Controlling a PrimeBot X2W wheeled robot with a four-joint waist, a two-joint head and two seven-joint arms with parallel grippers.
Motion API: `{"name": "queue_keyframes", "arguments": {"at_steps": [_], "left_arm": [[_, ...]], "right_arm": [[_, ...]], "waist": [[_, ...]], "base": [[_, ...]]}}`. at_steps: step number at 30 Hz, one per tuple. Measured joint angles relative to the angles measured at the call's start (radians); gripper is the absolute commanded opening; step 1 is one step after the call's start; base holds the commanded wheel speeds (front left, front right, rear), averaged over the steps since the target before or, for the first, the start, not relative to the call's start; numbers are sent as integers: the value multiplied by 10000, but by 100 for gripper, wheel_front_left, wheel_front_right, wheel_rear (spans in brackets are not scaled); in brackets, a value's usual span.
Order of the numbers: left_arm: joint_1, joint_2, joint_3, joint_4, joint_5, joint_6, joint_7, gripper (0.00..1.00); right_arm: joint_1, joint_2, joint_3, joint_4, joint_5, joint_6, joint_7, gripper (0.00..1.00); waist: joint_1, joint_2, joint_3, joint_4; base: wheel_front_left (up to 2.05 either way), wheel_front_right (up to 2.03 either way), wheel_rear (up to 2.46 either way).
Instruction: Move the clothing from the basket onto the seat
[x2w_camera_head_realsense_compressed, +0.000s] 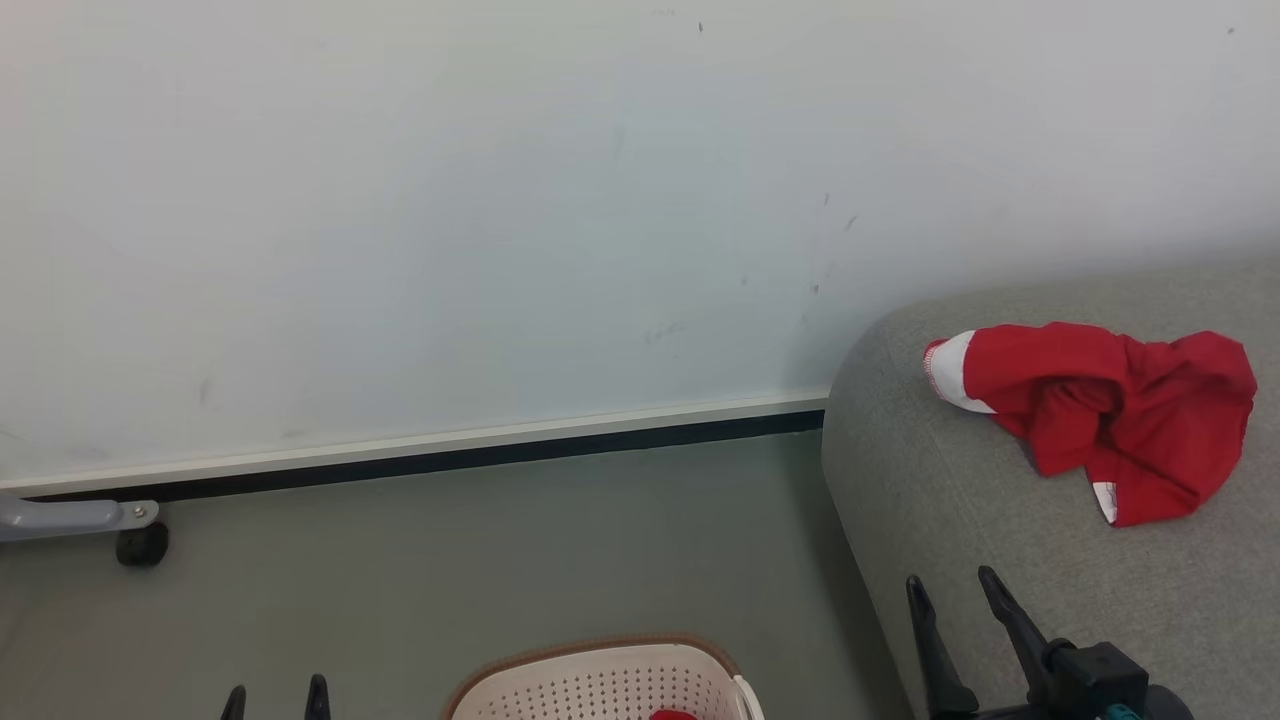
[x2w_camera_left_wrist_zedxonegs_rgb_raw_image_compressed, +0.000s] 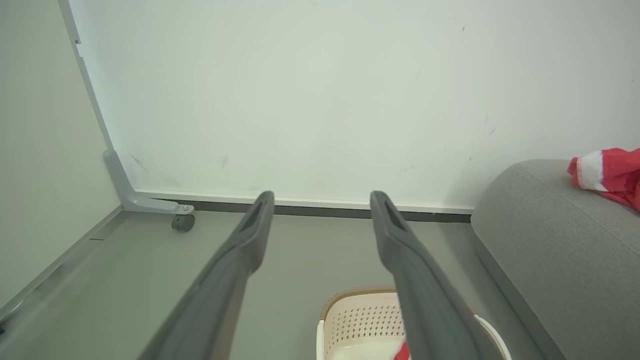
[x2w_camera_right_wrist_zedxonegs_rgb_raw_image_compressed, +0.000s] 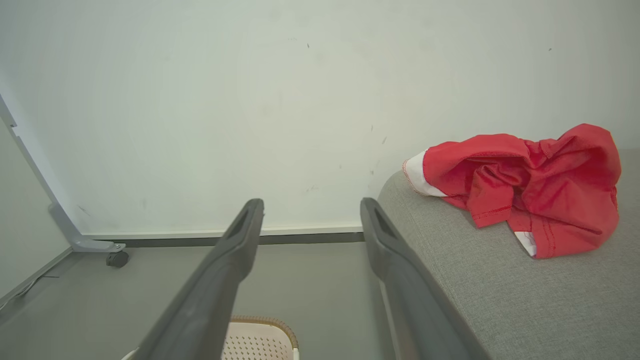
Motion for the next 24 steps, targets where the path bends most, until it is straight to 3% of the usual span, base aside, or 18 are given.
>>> {"name": "queue_keyframes", "arguments": {"at_steps": [24], "left_arm": [[174, -148, 203, -435, 169, -2, 0, 100]], "right_arm": [[337, 2, -556, -825, -483, -15, 0, 100]], "waist": [[0, 0, 241, 66]], "base": [[0, 0, 0]]}}
